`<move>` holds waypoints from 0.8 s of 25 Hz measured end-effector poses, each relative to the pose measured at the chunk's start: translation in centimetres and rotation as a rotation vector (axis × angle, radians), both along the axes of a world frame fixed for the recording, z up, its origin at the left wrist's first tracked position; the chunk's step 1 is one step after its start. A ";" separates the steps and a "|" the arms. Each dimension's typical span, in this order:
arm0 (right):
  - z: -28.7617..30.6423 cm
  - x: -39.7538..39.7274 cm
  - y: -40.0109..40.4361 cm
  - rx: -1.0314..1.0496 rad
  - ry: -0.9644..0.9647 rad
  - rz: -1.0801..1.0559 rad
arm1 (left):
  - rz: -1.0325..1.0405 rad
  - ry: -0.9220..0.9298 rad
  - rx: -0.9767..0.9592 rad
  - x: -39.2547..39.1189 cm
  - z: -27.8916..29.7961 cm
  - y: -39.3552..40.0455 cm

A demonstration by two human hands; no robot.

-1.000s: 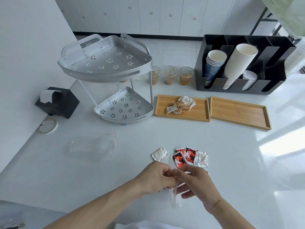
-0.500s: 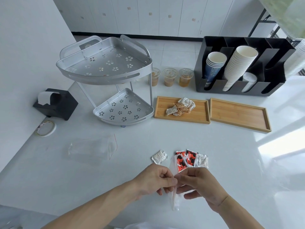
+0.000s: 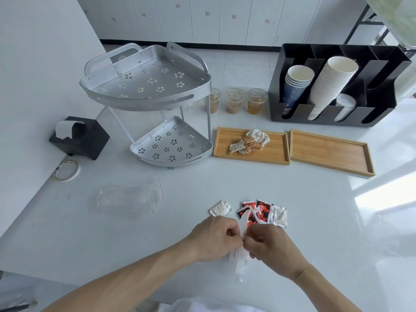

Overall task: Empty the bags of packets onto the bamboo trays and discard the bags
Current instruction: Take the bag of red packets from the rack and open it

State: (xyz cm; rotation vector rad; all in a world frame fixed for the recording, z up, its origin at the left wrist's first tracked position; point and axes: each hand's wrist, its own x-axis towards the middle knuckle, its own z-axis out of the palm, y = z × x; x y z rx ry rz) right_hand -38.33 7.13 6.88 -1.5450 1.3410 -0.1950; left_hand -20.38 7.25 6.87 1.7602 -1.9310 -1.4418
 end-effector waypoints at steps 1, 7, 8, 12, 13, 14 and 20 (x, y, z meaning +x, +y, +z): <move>0.0 0.1 0.0 -0.065 0.036 0.024 | -0.045 -0.062 -0.039 0.0 0.0 -0.1; 0.5 -0.4 -0.6 -0.155 0.174 -0.004 | -0.013 -0.151 -0.189 0.6 0.2 -0.7; 0.8 -0.7 -0.7 -0.155 0.205 -0.007 | 0.001 -0.159 -0.209 0.9 0.3 -0.9; 2.0 -2.9 -1.8 -0.230 0.428 0.008 | 0.027 -0.213 -0.244 3.4 0.8 -2.0; 2.4 -3.3 -2.2 -0.234 0.450 0.010 | 0.036 -0.195 -0.232 4.0 0.9 -2.2; 2.7 -3.7 -2.5 -0.225 0.455 0.013 | 0.037 -0.178 -0.219 4.4 0.9 -2.4; 3.2 -3.8 -3.0 -0.235 0.558 -0.011 | 0.059 -0.104 -0.186 4.3 0.9 -2.6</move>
